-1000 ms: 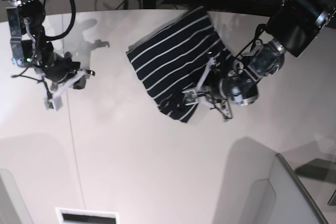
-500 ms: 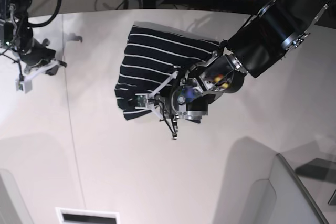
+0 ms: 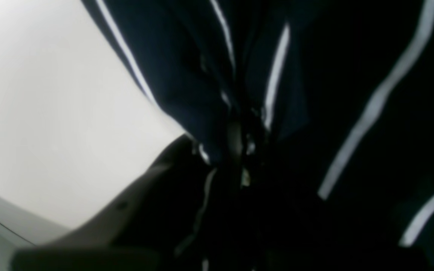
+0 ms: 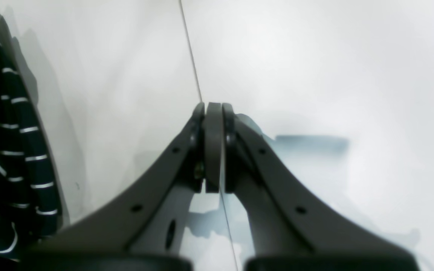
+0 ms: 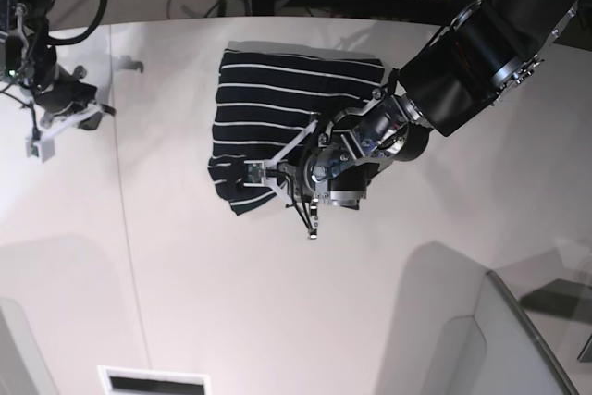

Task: Layout the t-shirt on the table in an organized manner, then fold the t-shirt properly
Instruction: 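Grasp the shirt corner with the left gripper and rotate the square, then release the shirt and raise both grippers away from it, then lower both grippers to the folded shirt's sides and straighten them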

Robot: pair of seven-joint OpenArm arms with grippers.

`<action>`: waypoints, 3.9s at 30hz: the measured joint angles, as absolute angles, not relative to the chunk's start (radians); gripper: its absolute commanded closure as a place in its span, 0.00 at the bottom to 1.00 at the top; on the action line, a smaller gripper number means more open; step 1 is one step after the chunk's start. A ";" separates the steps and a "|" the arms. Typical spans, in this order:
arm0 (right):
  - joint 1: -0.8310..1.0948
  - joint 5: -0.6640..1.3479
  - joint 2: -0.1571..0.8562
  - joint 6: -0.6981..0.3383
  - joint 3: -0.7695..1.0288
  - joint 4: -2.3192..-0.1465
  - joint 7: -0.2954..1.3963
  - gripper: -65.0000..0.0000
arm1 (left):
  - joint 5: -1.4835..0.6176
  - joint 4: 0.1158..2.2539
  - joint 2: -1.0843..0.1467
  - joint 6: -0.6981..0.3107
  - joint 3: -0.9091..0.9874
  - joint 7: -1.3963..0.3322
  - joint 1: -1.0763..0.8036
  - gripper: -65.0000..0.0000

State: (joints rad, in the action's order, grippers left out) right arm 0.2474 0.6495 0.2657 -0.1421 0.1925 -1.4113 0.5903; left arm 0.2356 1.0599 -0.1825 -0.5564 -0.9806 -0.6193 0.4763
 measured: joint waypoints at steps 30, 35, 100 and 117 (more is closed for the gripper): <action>0.335 0.650 0.275 -0.213 0.100 -1.734 0.684 1.00 | 0.225 1.747 -0.317 -0.557 -0.846 -0.986 0.379 0.76; 0.365 0.641 0.276 -0.257 -0.018 -1.821 0.769 1.00 | 0.240 1.858 -0.291 -0.556 -0.539 -1.000 0.101 1.00; 0.691 0.646 0.566 -0.024 -0.317 -1.802 0.466 1.00 | 0.224 1.924 -0.285 -0.496 0.046 -0.384 -0.955 1.00; 0.218 0.650 0.299 -0.438 -0.315 -1.729 0.626 1.00 | 0.122 1.760 -0.148 -0.495 -0.056 -0.393 -0.357 1.00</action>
